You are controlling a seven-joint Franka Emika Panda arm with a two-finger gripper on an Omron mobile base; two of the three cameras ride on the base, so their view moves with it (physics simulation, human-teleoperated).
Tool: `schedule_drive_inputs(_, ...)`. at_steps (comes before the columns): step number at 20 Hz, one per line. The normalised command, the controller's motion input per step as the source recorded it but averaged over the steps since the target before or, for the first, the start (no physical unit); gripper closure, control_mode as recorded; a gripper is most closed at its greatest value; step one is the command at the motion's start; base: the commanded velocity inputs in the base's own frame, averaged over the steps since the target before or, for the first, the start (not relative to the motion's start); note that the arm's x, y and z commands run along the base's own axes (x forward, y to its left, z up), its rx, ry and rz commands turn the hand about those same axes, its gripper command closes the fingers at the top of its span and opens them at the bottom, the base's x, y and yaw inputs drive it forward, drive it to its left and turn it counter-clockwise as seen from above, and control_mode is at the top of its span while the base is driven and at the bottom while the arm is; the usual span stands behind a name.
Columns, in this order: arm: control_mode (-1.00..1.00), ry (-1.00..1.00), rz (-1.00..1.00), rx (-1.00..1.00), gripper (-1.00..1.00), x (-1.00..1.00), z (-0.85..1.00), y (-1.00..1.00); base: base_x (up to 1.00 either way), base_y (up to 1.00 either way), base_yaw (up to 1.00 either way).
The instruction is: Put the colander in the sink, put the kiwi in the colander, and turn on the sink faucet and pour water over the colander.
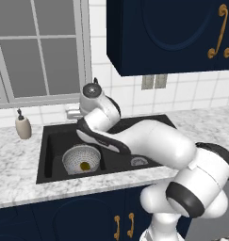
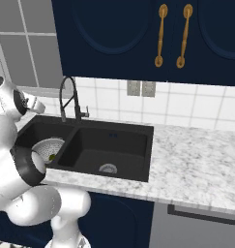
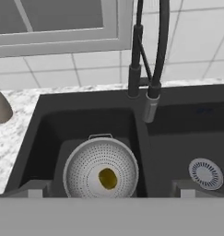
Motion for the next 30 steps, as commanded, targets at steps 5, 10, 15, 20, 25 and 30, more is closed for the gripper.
schedule_drive_inputs(5, -1.00, -0.07, 0.00, 0.00, -1.00, 0.03, 0.52, -0.42, 0.00, 0.00, 0.00)
schedule_drive_inputs(10, -1.00, 0.00, 0.00, 0.01, -1.00, 0.24, 0.22, -0.42, 0.00, 0.00, 0.00)
schedule_drive_inputs(15, -1.00, 0.00, 0.00, 0.00, -1.00, 0.37, 0.00, -0.27, 0.00, 0.00, 0.00)
schedule_drive_inputs(20, -1.00, 0.00, 0.00, 0.00, -1.00, 0.52, 0.00, -0.07, 0.00, 0.00, 0.00)
schedule_drive_inputs(25, -1.00, 0.00, 0.00, 0.00, -1.00, 0.51, 0.00, -0.01, 0.00, 0.00, 0.00)
schedule_drive_inputs(30, -1.00, 0.00, 0.00, 0.00, -1.00, 0.44, -0.06, 0.00, 0.00, 0.00, 0.00)
